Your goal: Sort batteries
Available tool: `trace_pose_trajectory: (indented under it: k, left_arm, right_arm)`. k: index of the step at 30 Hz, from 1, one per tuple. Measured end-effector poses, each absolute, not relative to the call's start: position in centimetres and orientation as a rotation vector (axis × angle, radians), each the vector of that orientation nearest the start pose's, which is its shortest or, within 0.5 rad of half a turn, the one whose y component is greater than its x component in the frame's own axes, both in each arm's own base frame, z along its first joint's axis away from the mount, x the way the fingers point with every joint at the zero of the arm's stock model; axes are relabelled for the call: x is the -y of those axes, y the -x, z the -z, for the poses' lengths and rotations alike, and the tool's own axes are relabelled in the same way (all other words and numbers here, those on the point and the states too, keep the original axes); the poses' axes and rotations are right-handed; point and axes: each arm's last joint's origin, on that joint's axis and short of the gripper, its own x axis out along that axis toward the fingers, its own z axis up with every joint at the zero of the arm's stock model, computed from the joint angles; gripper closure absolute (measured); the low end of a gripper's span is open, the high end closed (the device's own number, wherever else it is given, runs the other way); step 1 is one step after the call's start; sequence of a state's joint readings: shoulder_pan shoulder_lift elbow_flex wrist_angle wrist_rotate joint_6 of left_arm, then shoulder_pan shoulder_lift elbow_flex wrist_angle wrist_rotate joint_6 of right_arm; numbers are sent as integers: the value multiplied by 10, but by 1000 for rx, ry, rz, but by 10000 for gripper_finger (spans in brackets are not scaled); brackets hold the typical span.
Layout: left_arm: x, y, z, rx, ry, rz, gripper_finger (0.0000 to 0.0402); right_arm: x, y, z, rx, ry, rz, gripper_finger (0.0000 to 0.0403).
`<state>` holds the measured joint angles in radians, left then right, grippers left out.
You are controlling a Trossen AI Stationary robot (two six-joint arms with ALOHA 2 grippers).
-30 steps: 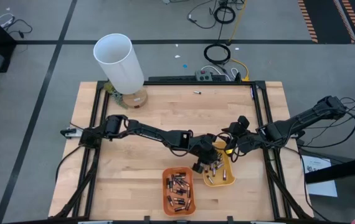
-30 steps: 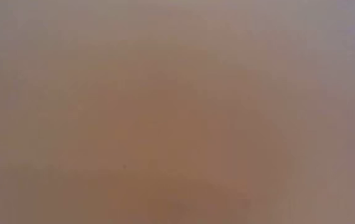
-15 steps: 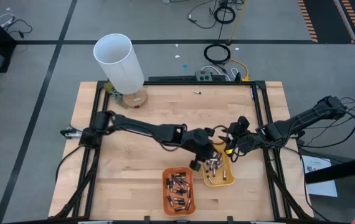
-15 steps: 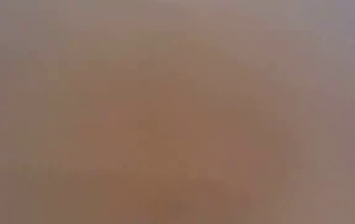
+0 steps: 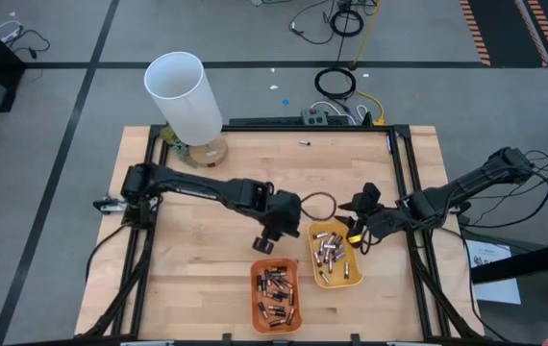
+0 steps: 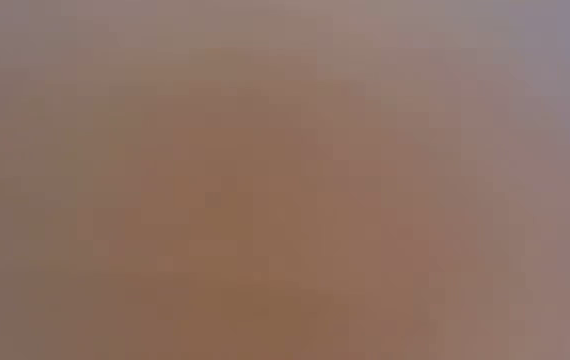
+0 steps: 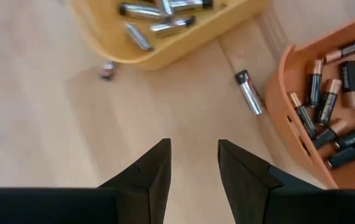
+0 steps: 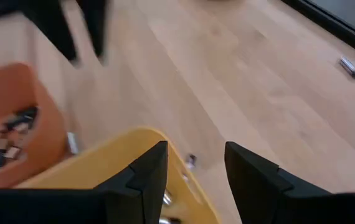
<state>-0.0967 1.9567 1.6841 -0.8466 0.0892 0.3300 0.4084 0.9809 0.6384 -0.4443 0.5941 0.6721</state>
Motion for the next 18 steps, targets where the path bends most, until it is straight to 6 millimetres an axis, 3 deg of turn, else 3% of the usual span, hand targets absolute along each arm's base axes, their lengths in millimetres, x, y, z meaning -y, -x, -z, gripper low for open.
trace_pose_trajectory:
  k: [3,6,14,18]
  left_arm:
    - [44,-408,-226,-1111,-288,371,260]
    - [45,-408,-214,-1086,-305,379,260]
    - [45,-405,-211,-1113,-306,378,260]
    - [48,-403,-211,-1130,-303,396,260]
  right_arm:
    - [-67,-188,-235,-558,-258,295,252]
    - [-79,-198,-233,-559,-260,172,252]
    - [-108,-241,-205,-537,-168,-110,255]
    - [-114,-262,-201,-582,-173,-166,296]
